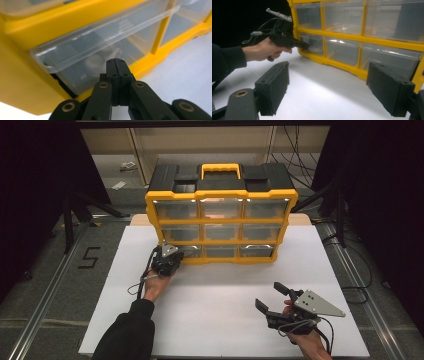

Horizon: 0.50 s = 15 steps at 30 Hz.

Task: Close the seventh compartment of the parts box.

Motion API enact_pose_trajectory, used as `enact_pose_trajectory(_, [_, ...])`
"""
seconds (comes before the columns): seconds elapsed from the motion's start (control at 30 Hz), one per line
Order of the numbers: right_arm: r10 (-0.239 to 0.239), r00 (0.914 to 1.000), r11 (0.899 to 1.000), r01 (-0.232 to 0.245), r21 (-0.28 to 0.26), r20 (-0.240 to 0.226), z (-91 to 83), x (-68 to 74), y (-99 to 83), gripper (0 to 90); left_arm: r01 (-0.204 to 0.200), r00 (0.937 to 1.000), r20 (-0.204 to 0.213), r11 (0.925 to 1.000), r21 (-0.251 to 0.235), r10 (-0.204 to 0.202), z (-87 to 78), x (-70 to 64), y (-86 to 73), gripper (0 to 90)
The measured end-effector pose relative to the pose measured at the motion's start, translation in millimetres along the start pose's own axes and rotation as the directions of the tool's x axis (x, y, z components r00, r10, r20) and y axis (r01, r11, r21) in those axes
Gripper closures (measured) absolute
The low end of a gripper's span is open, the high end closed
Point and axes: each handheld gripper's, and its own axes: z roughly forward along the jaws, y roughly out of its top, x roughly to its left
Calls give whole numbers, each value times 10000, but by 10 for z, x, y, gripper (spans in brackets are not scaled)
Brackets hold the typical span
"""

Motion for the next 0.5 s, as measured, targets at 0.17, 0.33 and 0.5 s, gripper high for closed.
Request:
enact_pose_trajectory(0.17, [36, 10000, 10000, -36, 39, 39, -9, -3, 2, 194, 73, 9988, 481, 10000, 54, -75, -48, -64, 31, 790])
enact_pose_trajectory(0.33, [10, 10000, 10000, -10, 8, 36, -9, -4, 2, 194, 95, 9895, 1439, 10000, -4, -94, -144, -166, 67, 575])
enact_pose_trajectory(0.5, [-13, 10000, 10000, 13, -13, 39, -2, -3, -1, 194, 299, 9755, 2197, 9973, -665, -146, -275, -286, 91, 363])
